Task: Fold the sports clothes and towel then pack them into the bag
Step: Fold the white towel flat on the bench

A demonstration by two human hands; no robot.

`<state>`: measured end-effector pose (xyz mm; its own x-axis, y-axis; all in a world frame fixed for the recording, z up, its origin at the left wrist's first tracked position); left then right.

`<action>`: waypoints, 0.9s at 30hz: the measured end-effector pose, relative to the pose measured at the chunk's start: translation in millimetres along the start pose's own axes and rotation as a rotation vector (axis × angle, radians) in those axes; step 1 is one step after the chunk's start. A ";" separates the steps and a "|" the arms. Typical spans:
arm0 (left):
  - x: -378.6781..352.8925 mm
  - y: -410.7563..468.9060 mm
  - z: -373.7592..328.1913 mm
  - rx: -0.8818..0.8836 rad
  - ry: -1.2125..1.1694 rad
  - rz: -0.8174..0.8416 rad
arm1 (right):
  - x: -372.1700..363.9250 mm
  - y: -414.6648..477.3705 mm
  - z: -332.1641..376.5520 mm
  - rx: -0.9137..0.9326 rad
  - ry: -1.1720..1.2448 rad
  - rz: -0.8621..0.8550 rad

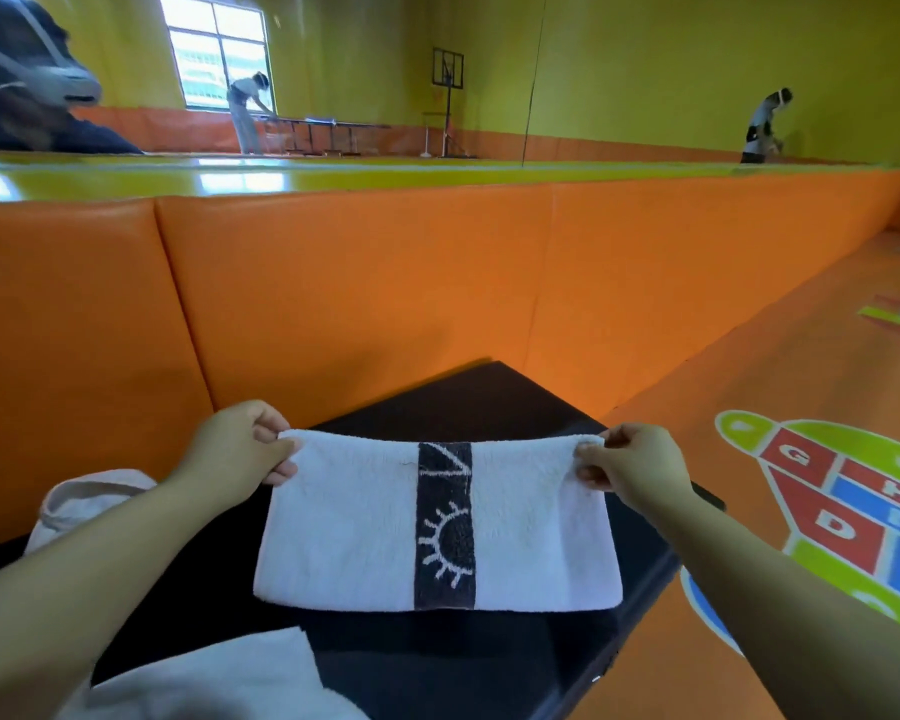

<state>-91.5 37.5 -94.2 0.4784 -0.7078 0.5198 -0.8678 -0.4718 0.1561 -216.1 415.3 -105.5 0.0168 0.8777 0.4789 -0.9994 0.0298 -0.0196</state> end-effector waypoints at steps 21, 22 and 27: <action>-77.9 -7.7 45.9 -0.427 0.901 0.644 | -94.0 -81.9 1.4 0.391 -0.864 0.256; -77.3 -10.0 44.4 -0.399 0.911 0.663 | -99.6 -93.0 -1.4 0.393 -0.893 0.321; -73.4 -22.1 27.6 -0.420 0.976 0.674 | -98.9 -76.7 -28.3 0.381 -1.029 0.435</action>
<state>-103.7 85.3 -159.0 -0.2191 0.0250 0.9754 -0.9620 0.1614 -0.2202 -140.2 339.7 -176.2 -0.1863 -0.0247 0.9822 -0.8626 -0.4745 -0.1756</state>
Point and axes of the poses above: each hand's wrist, its own y-axis towards the middle knuckle, its own x-axis out of the back of the hand, z = x × y, the point moved 5 cm from there along y, towards the middle knuckle, and after that the axes turned 4 degrees about -x, right-handed, at the moved point
